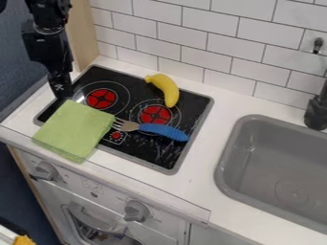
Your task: Put the yellow banana on top of the green cloth
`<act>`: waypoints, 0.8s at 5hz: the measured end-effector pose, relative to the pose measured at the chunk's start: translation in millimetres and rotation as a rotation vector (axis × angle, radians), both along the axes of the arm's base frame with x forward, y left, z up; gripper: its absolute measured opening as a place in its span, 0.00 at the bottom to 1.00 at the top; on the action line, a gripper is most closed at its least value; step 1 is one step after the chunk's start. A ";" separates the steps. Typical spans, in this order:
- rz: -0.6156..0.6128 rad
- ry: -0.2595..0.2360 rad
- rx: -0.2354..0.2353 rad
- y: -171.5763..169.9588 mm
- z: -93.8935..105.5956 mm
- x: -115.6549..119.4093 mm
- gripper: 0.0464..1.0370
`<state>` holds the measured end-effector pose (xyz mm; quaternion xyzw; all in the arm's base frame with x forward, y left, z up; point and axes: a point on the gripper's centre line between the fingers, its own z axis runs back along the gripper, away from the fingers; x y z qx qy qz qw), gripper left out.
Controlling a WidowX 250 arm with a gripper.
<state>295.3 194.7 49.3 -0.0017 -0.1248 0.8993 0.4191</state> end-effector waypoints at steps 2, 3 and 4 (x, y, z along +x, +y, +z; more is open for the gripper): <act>-0.090 0.056 0.016 -11.1 -7.9 9.6 0.96; -0.253 0.031 0.058 -21.5 0.6 30.9 0.96; -0.470 -0.050 0.033 -33.4 -1.0 55.4 0.96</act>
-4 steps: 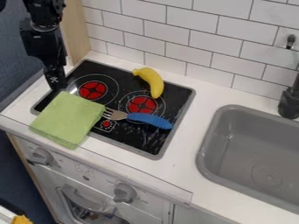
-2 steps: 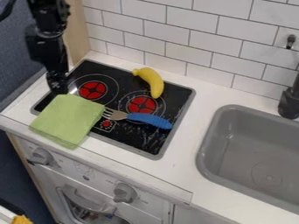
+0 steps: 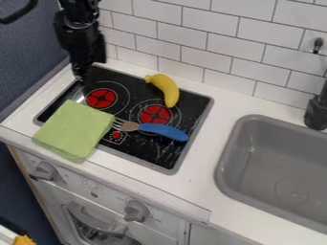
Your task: Put the yellow banana on top of the green cloth
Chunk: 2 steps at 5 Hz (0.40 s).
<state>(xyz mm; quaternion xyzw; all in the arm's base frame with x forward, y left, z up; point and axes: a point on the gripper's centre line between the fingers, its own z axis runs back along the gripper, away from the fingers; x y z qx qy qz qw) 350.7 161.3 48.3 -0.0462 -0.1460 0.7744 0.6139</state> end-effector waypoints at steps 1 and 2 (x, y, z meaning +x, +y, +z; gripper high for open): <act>-0.238 -0.001 -0.027 -24.4 -2.1 36.2 0.96; -0.457 0.000 -0.125 -52.1 -12.6 74.1 0.96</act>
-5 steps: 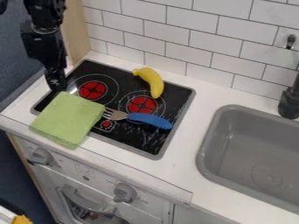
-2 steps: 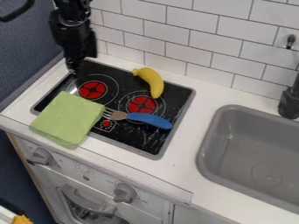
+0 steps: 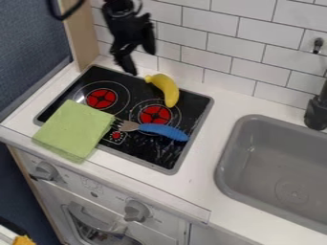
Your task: Put the yellow banana on top of the green cloth
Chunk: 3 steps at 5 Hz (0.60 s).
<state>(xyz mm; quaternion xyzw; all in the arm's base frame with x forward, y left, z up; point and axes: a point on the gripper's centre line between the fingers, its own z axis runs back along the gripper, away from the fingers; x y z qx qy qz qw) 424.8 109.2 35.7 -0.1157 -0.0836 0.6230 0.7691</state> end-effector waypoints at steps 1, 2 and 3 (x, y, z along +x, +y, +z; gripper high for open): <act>-0.106 0.011 -0.038 -18.3 -7.7 22.2 0.96; -0.197 0.041 -0.034 -42.4 -13.7 29.9 0.96; -0.235 0.084 -0.013 -50.9 -15.4 25.1 0.96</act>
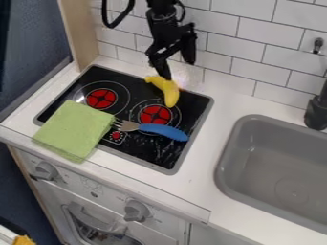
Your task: Put the yellow banana on top of the green cloth
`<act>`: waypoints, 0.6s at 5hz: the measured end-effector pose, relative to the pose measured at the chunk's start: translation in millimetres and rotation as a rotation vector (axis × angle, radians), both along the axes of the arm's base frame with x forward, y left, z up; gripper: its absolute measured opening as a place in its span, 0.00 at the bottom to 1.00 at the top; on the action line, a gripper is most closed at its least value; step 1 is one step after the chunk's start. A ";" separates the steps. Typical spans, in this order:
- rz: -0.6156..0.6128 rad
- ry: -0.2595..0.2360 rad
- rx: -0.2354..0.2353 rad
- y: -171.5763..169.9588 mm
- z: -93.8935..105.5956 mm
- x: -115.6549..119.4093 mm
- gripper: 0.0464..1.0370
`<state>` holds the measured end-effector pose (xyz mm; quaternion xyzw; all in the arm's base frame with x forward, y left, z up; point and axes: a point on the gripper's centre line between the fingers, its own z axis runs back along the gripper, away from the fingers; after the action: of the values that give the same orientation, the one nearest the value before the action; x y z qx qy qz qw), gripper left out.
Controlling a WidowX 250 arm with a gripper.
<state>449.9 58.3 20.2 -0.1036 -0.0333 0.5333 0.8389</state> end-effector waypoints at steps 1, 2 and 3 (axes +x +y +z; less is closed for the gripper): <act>-0.040 0.049 0.043 -4.8 -10.7 -3.6 0.96; -0.063 0.073 0.133 -1.1 -15.4 -7.8 0.96; -0.069 0.091 0.158 2.1 -25.7 -15.3 0.96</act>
<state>434.7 60.4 -5.5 -0.0137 -0.0333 0.5039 0.8630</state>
